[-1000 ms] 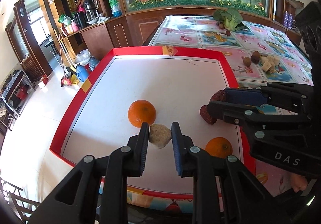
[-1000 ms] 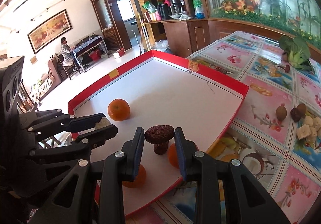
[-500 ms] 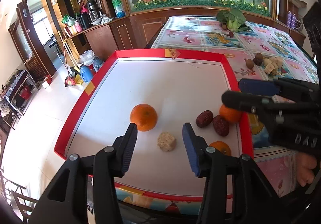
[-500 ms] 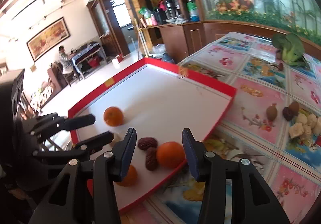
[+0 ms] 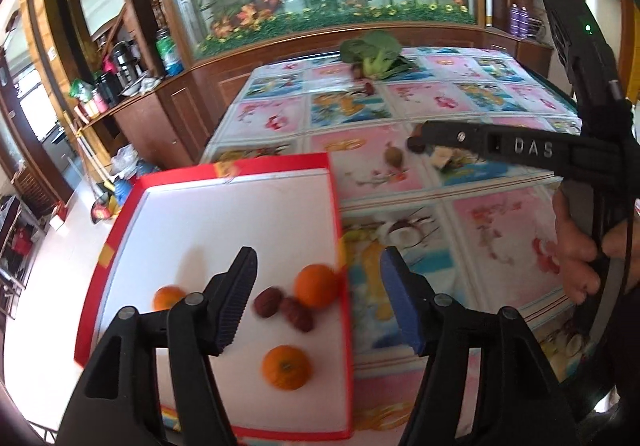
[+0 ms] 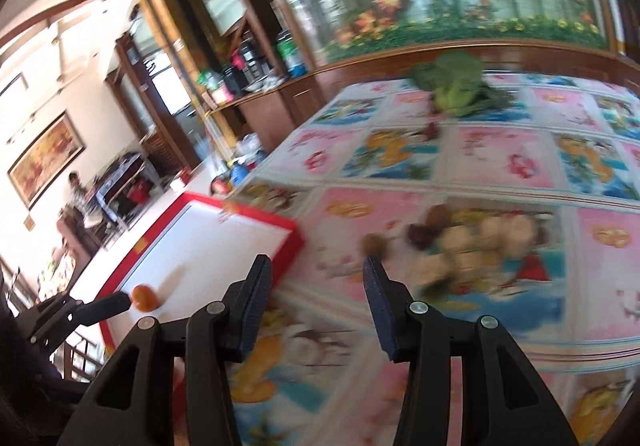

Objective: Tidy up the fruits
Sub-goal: 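Grasp a white cube with the left gripper while the right gripper grasps a round white cake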

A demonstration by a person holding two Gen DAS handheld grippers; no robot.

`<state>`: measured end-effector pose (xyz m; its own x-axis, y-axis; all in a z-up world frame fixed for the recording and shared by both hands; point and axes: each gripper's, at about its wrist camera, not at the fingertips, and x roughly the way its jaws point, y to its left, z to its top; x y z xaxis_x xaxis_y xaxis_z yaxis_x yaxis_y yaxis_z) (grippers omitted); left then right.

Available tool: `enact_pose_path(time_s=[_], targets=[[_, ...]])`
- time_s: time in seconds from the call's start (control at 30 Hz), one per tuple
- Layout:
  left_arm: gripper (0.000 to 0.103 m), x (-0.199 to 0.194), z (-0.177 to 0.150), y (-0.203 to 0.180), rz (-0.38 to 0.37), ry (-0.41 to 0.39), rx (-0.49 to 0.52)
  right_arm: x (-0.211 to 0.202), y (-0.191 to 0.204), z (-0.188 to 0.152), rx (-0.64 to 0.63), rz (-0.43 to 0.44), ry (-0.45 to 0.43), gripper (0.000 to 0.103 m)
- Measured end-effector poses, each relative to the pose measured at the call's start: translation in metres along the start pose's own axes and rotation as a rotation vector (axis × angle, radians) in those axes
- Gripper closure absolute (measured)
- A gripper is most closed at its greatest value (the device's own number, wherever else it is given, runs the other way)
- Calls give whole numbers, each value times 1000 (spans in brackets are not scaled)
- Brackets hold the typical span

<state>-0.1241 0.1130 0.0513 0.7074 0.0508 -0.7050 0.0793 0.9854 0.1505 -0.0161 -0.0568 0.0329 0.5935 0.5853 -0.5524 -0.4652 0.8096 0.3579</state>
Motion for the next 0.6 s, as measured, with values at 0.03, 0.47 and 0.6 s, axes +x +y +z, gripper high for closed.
enact_pose_path(time_s=[0.03,0.47,0.6], targets=[[36,2,4,-6,-16,-1,6,-6,-12,2,15,-19,-11,56],[31,73,51,-66,-152,63,40,-8,-97,6,43,-236,65,56],[31,93,60,-75,-153,78,57,6,-100,7,8,-268,93,56]])
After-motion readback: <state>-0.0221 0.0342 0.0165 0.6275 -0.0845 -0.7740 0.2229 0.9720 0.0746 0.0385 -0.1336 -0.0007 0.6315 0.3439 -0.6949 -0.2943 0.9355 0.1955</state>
